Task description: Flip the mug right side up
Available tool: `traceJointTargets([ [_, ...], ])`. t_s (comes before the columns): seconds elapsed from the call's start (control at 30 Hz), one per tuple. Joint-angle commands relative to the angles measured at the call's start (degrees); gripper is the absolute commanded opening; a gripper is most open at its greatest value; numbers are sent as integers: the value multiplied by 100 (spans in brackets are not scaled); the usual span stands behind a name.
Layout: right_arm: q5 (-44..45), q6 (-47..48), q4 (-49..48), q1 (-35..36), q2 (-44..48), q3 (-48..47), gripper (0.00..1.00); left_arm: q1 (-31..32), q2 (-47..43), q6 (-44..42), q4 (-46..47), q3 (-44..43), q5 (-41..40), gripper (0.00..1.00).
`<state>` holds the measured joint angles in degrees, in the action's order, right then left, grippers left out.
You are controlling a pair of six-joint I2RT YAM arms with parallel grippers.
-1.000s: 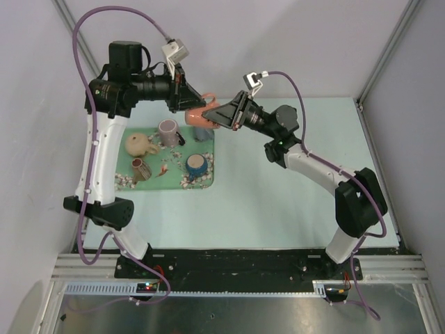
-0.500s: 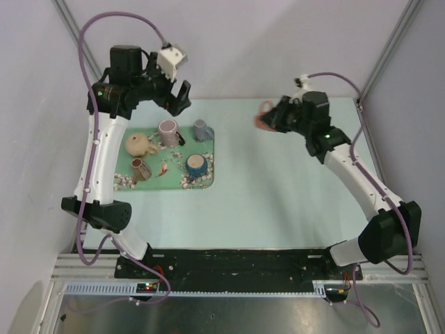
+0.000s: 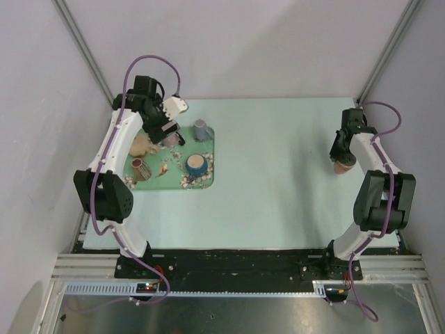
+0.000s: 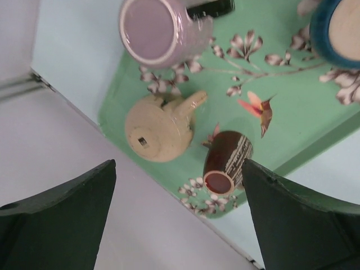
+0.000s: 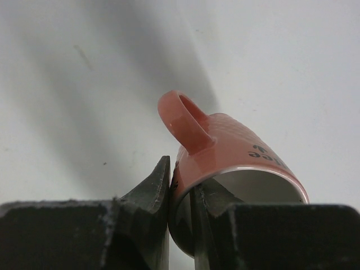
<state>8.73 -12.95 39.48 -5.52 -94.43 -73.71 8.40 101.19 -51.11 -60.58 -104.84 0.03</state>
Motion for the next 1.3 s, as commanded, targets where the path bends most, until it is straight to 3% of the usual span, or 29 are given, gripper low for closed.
traceJointTargets([
  [0.0, 11, 205, -107, -188, -309, -5, 0, -117, -55, -109, 51, 299, 201, 95],
  [0.1, 51, 146, -212, -257, -488, 78, 0, -53, -105, 394, 61, 554, 855, 93],
  [0.23, 58, 71, -328, -364, -640, 137, 0, 36, -356, 1909, 492, 1250, 1640, 92],
  [0.33, -10, 24, -428, -461, -716, 202, 0, 258, -701, 2885, 1098, 2052, 1643, 92],
  [0.53, -109, -115, -757, -530, -678, 479, 1, 746, -1134, 4057, 2093, 3446, 1336, 89],
  [0.63, -181, -112, -806, -541, -702, 503, 15, 893, -1151, 4316, 2513, 3849, 929, 89],
  [0.73, -244, -94, -771, -542, -645, 502, 42, 1053, -1173, 4573, 2899, 4188, 769, 89],
  [0.9, -262, -67, -631, -530, -200, 507, 69, 1205, -1117, 4958, 3344, 4438, 428, 89],
  [1.1, -165, 12, -374, -460, 485, 507, 75, 1216, -773, 5014, 3652, 4418, 34, 71],
  [1.2, -159, 55, -284, -416, 808, 506, 75, 1221, -609, 4983, 3675, 4377, 30, 55],
  [1.27, -176, 58, -253, -400, 1040, 507, 78, 1217, -525, 4949, 3682, 4374, 23, 51],
])
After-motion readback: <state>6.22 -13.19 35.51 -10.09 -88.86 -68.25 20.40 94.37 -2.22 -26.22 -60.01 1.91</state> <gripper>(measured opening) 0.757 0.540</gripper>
